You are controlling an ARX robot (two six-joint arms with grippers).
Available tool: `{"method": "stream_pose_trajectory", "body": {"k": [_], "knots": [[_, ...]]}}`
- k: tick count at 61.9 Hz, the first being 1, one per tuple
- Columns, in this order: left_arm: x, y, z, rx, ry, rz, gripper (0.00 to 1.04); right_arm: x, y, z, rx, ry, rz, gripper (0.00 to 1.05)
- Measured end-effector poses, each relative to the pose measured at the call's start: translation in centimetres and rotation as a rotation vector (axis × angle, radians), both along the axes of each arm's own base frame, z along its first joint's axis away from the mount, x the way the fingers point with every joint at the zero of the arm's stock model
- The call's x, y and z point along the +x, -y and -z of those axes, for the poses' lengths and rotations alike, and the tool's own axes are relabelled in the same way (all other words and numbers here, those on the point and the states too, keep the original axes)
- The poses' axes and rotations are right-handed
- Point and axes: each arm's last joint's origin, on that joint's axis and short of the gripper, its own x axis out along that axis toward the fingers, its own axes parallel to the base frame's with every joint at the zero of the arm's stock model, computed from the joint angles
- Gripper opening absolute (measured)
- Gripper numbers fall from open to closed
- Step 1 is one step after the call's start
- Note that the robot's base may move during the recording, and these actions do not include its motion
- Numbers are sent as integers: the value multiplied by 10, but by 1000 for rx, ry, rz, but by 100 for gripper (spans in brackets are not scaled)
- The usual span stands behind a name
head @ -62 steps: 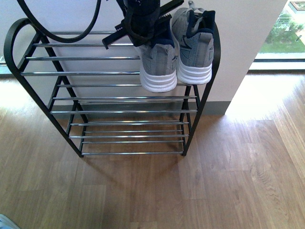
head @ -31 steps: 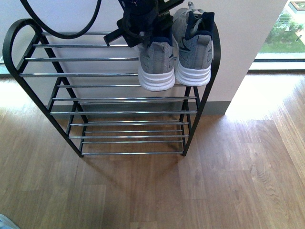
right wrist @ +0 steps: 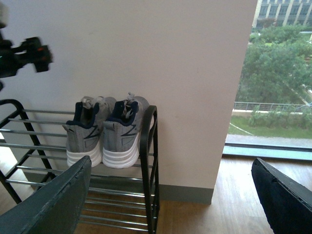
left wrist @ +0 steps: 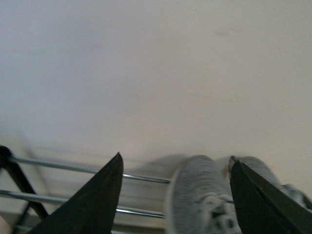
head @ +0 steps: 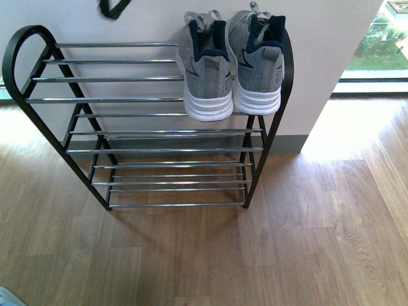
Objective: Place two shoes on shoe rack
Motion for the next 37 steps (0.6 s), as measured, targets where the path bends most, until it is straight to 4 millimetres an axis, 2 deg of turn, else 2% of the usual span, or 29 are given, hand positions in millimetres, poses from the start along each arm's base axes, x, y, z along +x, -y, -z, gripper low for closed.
{"method": "stream_pose_trajectory", "body": {"k": [5,12,23,30,37], "knots": [[-27,-28,6,59,76,-6,50,0,0,0,0,0,0,95],[-65,-67,2,113,124,-27,31,0,0,0,0,0,-2,95],[-111,-96,4,145,112,-5,2,0,0,0,0,0,-1,95],[-139,-114,7,156,93,-8,1,0,0,0,0,0,-1,95],[-158,-126,6,156,98,-15,1,0,0,0,0,0,-1,95]]}}
